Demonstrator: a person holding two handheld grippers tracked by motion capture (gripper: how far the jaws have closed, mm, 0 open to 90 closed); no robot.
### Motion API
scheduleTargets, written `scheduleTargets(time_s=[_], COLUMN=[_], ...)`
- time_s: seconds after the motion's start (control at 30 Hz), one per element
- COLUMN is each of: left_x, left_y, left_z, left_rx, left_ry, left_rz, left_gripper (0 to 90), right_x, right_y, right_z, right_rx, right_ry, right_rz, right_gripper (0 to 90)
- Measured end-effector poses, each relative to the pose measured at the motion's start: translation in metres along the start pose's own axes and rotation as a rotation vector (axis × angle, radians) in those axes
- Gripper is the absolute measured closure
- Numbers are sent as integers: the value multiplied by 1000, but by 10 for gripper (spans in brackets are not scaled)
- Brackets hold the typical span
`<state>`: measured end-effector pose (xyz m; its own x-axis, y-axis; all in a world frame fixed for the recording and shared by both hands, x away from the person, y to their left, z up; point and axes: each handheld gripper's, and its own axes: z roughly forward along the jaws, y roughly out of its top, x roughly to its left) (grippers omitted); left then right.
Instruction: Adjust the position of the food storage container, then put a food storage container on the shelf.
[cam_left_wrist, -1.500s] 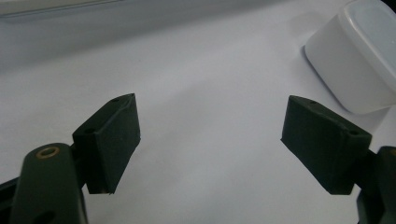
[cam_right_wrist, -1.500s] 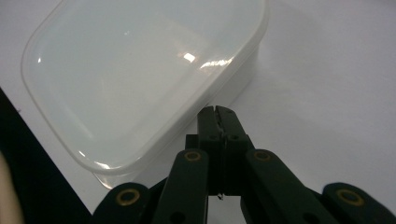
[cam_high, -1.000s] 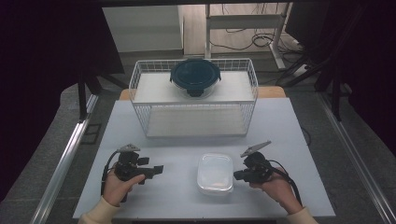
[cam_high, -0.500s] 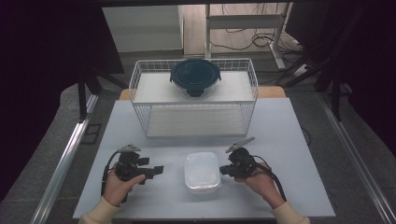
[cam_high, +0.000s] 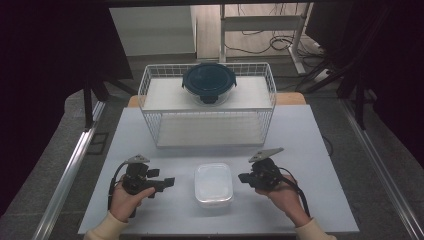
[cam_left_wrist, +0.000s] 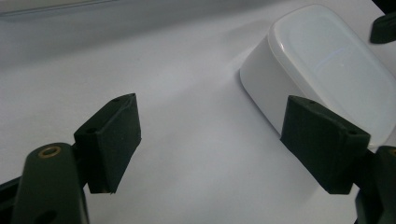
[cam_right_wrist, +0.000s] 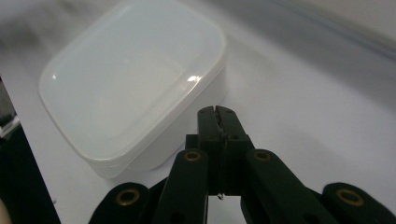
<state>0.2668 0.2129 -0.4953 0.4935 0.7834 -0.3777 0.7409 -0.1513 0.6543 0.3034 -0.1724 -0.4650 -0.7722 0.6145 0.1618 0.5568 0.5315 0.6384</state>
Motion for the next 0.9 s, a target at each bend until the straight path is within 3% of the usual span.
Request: scheduleTargets(time_s=[0.07,0.17,0.2,0.23,0.27,0.3,0.37,0.9], left_x=[0,-1,-1,-2,-2,-2,-3,-7], left_y=[0,0,0,0,0,1,1,3], left_z=[0,-1,-1,-2,-2,-3,-4,-8], left_rx=[-2,-6,-6,-14,-14,-17,-23,-43], left_ry=[0,0,0,0,0,1,0,-1], left_rz=[-1,3,3,5,5,9,8,16], left_gripper=[192,193,193,194,196,195,196,198], right_x=[-3,-5,-5,-6,-6,-7,-8,-7], right_y=[-3,-6,-6,-7,-7,-6,-6,-10], right_z=[-14,-23,-23,-25,-25,-26,-25,-15], right_rx=[-70,-161,-161,-194,-194,-215,-220,-187], right_ry=[-2,12,12,11,11,11,16,36], right_rz=[30,80,80,112,112,138,148,190], right_gripper=[853,542,542,426,426,365,327,274])
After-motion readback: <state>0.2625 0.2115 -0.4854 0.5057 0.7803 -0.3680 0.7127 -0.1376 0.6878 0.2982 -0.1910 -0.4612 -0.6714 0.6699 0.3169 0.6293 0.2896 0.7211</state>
